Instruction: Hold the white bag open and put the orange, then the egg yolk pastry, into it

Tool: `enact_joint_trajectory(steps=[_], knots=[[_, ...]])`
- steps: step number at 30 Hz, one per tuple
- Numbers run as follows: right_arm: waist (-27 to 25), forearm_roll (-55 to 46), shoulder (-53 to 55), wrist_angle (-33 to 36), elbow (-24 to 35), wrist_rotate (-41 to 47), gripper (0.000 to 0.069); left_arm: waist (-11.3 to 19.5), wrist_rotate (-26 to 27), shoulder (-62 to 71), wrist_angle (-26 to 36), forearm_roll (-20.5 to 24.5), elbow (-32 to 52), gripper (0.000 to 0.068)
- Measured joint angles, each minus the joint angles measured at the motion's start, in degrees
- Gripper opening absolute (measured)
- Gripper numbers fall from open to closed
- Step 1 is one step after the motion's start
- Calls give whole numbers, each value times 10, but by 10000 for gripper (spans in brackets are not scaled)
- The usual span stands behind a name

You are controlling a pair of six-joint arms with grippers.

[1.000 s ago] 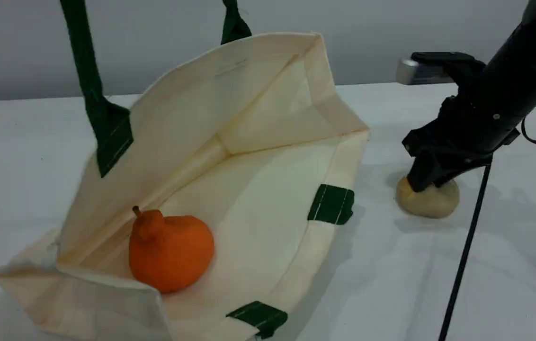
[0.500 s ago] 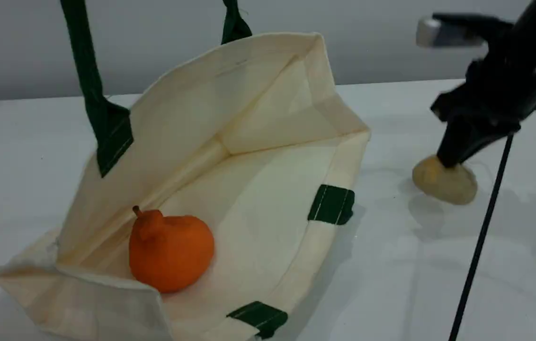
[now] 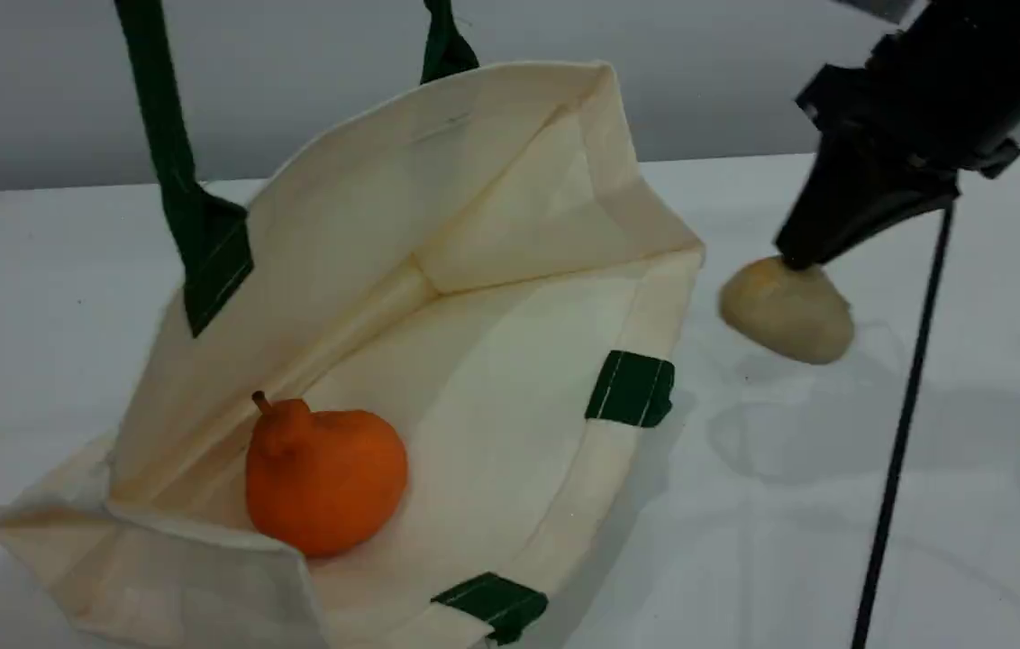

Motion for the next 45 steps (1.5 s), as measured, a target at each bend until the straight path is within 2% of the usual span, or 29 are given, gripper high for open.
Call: enact_joint_trajectory(steps=[6,10,13,18,21,31,36,41,45], knots=[[23,136,0,74,0,-99,13,0,0,0,0,0,0,80],[73,175,0,66,-1,-109,13,0,0,0,-1,0,0,80],[122,185,0,32,-1,-109,13,0,0,0,-1,0,0,80],[210,196,2,-78,-1,-114,13,0,0,0,-3,0,0,80],[237,198,2,-120,-1,-126,13,0,2,0,-3,0,0,80],[233,187,1,-121,-1,-124,13,0,7,0,-3,0,0,80],[229,143,-14,-113,-1,-107,13,0,7,0,-3,0,0,80],[197,77,-55,-96,-1,-61,13,0,16,0,-2,0,0,80],[151,34,-94,-72,-1,-27,13,0,25,0,-2,1,0,80]])
